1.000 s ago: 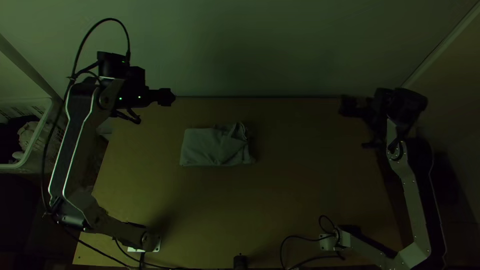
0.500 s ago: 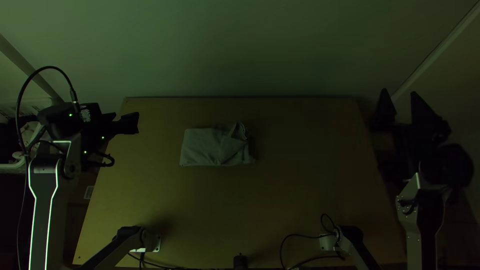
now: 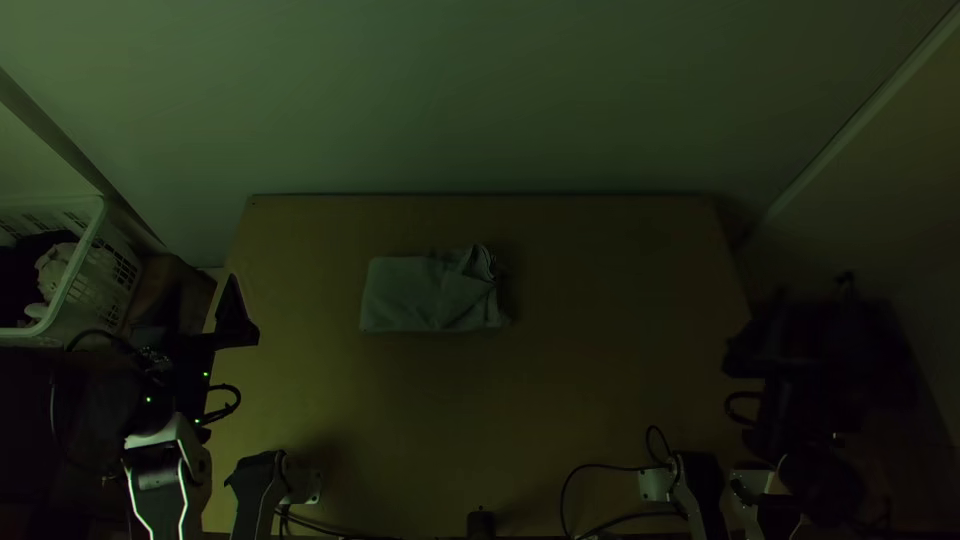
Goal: Fold the t-shirt
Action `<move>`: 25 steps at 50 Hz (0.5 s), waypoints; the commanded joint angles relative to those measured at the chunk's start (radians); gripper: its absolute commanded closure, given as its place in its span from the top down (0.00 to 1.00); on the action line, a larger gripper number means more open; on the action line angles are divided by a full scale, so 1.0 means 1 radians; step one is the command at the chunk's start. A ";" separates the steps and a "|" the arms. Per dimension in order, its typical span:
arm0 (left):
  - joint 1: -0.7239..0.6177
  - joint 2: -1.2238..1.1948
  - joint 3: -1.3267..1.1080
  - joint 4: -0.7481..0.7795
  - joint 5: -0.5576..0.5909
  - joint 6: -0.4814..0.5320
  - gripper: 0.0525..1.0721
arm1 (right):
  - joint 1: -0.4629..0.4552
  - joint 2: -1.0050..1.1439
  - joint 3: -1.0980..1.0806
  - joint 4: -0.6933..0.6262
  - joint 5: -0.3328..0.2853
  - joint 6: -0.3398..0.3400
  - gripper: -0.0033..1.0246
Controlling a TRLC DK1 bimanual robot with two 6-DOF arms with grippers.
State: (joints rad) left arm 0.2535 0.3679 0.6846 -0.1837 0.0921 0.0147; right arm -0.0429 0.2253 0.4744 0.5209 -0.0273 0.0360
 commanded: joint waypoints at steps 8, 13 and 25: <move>0.030 -0.170 -0.300 0.217 0.000 -0.038 0.96 | 0.000 -0.170 -0.232 -0.002 -0.003 -0.012 0.96; 0.030 -0.224 -0.402 0.300 0.001 -0.042 0.96 | 0.003 -0.230 -0.332 -0.004 -0.002 -0.008 0.96; 0.016 -0.356 -0.619 0.392 0.001 -0.076 0.96 | -0.032 -0.230 -0.471 -0.081 0.012 0.015 0.96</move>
State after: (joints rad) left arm 0.2768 0.0784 0.1539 0.1780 0.0925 -0.0257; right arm -0.0643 0.0051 0.0505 0.4885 -0.0231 0.0406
